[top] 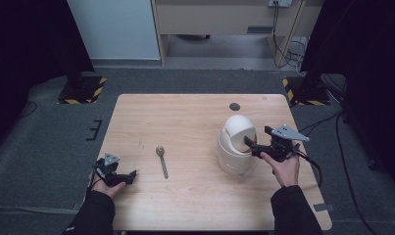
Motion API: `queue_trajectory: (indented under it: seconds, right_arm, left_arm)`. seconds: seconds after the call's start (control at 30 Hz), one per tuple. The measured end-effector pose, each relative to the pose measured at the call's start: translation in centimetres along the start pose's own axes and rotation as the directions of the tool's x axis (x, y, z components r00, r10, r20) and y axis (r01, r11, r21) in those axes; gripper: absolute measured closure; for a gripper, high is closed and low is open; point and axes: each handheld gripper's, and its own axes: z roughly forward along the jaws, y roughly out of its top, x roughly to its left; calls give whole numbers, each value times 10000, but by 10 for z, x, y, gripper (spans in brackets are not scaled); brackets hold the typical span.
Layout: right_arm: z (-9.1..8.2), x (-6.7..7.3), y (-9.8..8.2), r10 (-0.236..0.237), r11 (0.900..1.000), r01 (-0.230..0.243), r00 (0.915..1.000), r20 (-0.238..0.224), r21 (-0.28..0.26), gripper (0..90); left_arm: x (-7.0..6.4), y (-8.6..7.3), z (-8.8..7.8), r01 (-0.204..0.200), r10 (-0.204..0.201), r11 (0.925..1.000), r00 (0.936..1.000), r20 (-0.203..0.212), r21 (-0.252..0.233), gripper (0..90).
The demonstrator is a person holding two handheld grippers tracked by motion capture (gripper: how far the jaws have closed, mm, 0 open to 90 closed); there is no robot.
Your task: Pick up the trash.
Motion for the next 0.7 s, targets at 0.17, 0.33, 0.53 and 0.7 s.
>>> queue_trajectory:
  seconds: [0.17, 0.33, 0.53, 0.7]
  right_arm:
    - [5, -2, -7, 5, 9997, -5, 10000, -3, 255, 89]
    - [8, -2, -9, -155, 9979, 154, 9999, 10, 622, 89]
    - [14, -3, -12, 19, 9959, -20, 10000, 10, 905, 91]
    - [18, -3, -12, 52, 9951, -55, 10000, 35, 984, 96]
  left_arm:
    - [0, 0, 0, 0, 0, 10000, 10000, -4, 1, 0]
    - [0, 0, 0, -1, 1, 10000, 10000, -3, 2, 0]
    - [0, 0, 0, 0, 0, 10000, 10000, 2, -1, 0]
    - [0, 0, 0, -6, 6, 10000, 10000, 5, 1, 0]
